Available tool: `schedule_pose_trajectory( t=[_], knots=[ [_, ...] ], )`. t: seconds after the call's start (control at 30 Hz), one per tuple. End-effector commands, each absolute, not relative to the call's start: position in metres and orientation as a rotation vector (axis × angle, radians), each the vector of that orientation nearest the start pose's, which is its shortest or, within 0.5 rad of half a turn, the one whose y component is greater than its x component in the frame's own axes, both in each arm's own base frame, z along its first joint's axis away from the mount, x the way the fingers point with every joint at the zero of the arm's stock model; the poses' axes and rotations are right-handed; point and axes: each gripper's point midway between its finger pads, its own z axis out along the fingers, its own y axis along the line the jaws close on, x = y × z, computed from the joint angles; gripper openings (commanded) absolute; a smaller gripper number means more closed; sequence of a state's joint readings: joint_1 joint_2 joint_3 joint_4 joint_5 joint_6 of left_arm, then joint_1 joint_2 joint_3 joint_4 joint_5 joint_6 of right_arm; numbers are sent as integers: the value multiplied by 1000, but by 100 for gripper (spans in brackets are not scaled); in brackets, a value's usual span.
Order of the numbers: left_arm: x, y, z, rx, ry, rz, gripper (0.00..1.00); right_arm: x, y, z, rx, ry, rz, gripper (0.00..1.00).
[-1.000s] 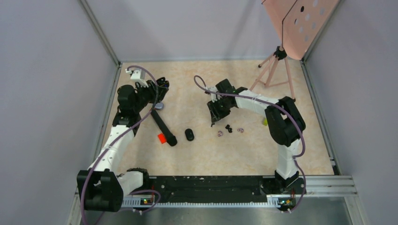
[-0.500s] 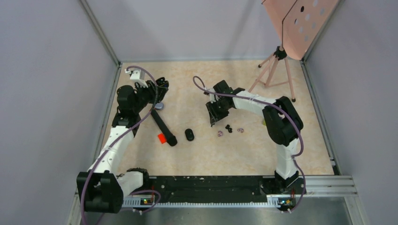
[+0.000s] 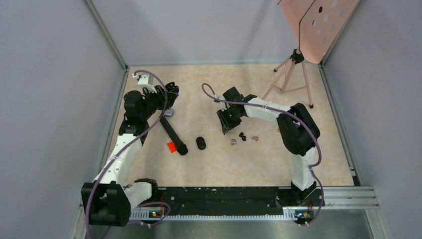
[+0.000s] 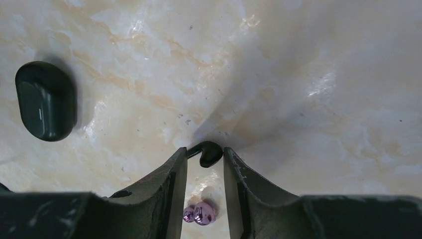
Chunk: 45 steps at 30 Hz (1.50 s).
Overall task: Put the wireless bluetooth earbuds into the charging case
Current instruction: Pick up the earbud from the center of the board.
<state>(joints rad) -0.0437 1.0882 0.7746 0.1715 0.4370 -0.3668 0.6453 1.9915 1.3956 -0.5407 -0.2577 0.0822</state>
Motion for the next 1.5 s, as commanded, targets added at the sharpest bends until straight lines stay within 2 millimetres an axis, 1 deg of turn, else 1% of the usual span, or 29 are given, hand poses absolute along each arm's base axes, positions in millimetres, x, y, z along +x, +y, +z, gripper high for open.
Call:
schedule_pose_trajectory(
  t=[0.0, 0.2, 0.3, 0.4, 0.53, 0.67, 0.83, 0.97, 1.03, 1.07, 1.17, 1.23, 1.3, 1.33, 1.47],
  knots=[
    [364, -102, 270, 71, 1696, -665, 0, 311, 310, 29, -879, 2628, 544, 32],
    [364, -102, 268, 71, 1700, -666, 0, 309, 308, 25, -884, 2638, 520, 28],
    [364, -102, 267, 68, 1703, -666, 0, 309, 306, 24, -881, 2642, 505, 24],
    [363, -102, 266, 67, 1706, -668, 0, 309, 304, 25, -880, 2638, 486, 24],
    [364, -103, 265, 67, 1706, -673, 0, 304, 304, 23, -897, 2639, 484, 27],
    [364, -103, 265, 66, 1706, -673, 0, 299, 305, 19, -926, 2640, 484, 24],
    [363, -103, 264, 65, 1707, -673, 0, 300, 306, 11, -945, 2636, 459, 23],
    [363, -103, 263, 65, 1710, -673, 0, 301, 306, 8, -953, 2631, 443, 15],
    [364, -103, 263, 69, 1711, -673, 0, 305, 306, 11, -951, 2616, 428, 5],
    [364, -103, 262, 71, 1713, -675, 0, 307, 306, 16, -949, 2601, 423, 0],
    [365, -105, 261, 84, 1716, -684, 0, 318, 308, 43, -938, 2523, 416, 0],
    [366, -109, 259, 107, 1719, -700, 0, 326, 309, 68, -924, 2459, 424, 0],
    [366, -116, 260, 171, 1702, -731, 0, 332, 310, 93, -918, 2387, 436, 0],
    [367, -119, 260, 187, 1696, -748, 0, 336, 309, 109, -899, 2346, 445, 0],
    [372, -132, 262, 233, 1675, -808, 0, 346, 305, 156, -891, 2198, 477, 0]
  ],
)
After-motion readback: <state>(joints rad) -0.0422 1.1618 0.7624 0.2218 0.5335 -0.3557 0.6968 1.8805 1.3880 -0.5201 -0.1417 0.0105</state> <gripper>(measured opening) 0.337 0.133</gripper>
